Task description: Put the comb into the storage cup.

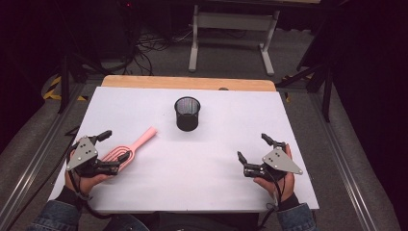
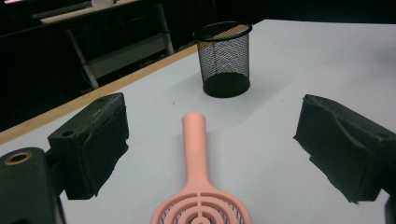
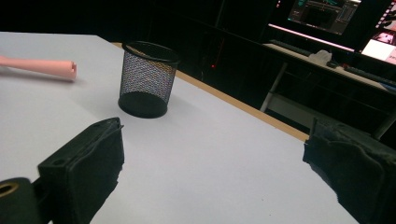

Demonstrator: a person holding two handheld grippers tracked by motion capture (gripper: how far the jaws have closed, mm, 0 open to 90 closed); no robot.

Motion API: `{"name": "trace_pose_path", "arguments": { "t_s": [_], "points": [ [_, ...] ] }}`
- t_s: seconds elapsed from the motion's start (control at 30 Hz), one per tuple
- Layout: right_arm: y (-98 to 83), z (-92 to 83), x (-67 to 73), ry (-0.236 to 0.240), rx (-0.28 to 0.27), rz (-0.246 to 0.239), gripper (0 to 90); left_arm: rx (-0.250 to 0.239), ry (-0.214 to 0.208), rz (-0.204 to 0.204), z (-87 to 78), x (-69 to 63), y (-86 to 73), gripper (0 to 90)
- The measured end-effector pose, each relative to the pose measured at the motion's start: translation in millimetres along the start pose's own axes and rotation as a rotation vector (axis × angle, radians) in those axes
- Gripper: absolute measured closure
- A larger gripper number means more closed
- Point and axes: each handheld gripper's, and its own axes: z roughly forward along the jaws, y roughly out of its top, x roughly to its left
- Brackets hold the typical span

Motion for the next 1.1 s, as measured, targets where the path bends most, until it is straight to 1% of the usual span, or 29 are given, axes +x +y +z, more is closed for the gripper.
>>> {"name": "trace_pose_path", "arguments": {
  "t_s": [0.1, 0.17, 0.2, 0.3, 0.43, 0.53, 0.6, 0.67, 0.73, 0.83, 0.87, 0.93, 1.0, 1.1],
  "points": [
    [0.0, 0.4, -0.4, -0.005, 0.001, 0.004, 5.5, 0.003, -0.004, -0.010, -0.3, 0.2, 0.0, 11.2],
    [0.2, 1.0, 0.3, -0.011, 0.001, 0.004, 5.6, 0.001, 0.001, -0.012, -0.5, 0.7, 0.3, 11.2],
    [0.3, 1.4, 0.6, -0.010, 0.004, 0.003, 5.6, 0.008, -0.004, -0.019, -0.4, 1.3, 0.5, 11.6],
    [0.3, 2.5, 1.9, -0.013, 0.013, -0.003, 5.8, 0.017, 0.001, -0.029, 1.0, 3.1, 0.3, 12.4],
    [-1.6, 3.2, 1.6, -0.010, 0.023, 0.000, 5.8, 0.034, 0.020, -0.049, 5.4, 5.8, 2.7, 15.0],
    [-2.3, 3.8, 0.6, -0.013, 0.026, 0.004, 5.9, 0.054, 0.032, -0.056, 8.8, 7.0, 3.5, 17.4],
    [-2.9, 4.2, 0.2, -0.015, 0.029, 0.006, 5.9, 0.071, 0.054, -0.062, 11.2, 8.7, 4.2, 19.1],
    [-3.3, 4.7, -0.1, -0.013, 0.034, 0.009, 6.0, 0.080, 0.054, -0.073, 13.6, 11.2, 4.8, 22.4],
    [-3.9, 5.5, 0.2, -0.013, 0.039, 0.010, 6.0, 0.100, 0.062, -0.078, 17.3, 13.4, 5.4, 23.5],
    [-4.8, 6.8, 0.7, -0.012, 0.048, 0.009, 6.2, 0.120, 0.058, -0.085, 23.1, 17.2, 8.4, 28.8],
    [-4.8, 6.8, 0.7, -0.012, 0.048, 0.009, 6.2, 0.128, 0.059, -0.087, 25.8, 18.1, 10.3, 28.8],
    [-5.4, 7.6, 0.8, -0.010, 0.052, 0.009, 6.3, 0.140, 0.052, -0.088, 31.9, 19.8, 14.1, 33.5],
    [-6.4, 8.8, 0.9, -0.012, 0.058, 0.011, 6.3, 0.177, 0.060, -0.080, 40.5, 21.2, 17.8, 37.1],
    [-8.1, 10.2, 0.0, -0.009, 0.067, 0.014, 6.5, 0.226, 0.051, -0.080, 54.0, 24.4, 21.7, 48.5]
  ]
}}
